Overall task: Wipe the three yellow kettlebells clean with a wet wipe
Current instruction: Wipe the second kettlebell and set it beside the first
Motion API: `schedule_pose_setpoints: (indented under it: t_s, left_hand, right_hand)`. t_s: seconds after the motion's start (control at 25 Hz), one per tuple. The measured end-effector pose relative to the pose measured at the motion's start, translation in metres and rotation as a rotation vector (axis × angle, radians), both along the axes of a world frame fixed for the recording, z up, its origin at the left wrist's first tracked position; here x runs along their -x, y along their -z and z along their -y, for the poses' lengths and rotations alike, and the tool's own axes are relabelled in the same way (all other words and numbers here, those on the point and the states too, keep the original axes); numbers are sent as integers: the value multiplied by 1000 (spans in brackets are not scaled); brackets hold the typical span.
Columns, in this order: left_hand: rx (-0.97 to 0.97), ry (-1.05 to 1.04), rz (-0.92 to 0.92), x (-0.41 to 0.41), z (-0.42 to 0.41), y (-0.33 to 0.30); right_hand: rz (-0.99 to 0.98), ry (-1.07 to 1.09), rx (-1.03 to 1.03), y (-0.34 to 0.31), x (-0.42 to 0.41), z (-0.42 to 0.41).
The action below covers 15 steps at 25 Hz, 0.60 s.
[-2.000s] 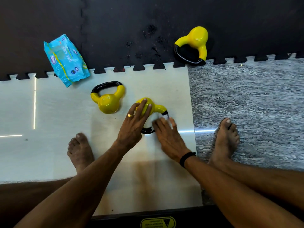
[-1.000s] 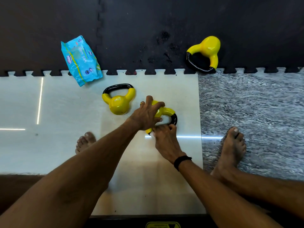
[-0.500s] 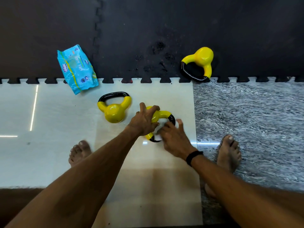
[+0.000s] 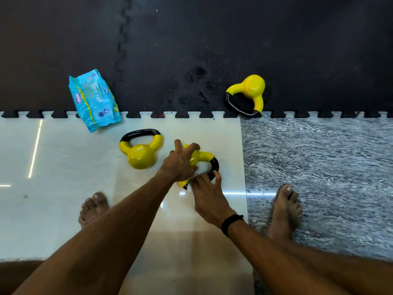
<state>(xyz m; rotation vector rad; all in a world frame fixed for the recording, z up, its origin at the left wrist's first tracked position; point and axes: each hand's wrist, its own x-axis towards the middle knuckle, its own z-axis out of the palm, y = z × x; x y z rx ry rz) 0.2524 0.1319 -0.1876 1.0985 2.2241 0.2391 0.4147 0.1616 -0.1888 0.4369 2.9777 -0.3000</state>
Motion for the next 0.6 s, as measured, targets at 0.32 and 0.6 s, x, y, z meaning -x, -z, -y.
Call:
schedule_pose_setpoints:
  t_s: [0.32,0.6]
  left_hand:
    - [4,-28,32,4,-10,0]
    - [-8,-147,95,6,-24,-1]
  right_hand:
    - [-36,-387,-361,-5,-4,-106]
    - [-308,557,446,18,-23,-28]
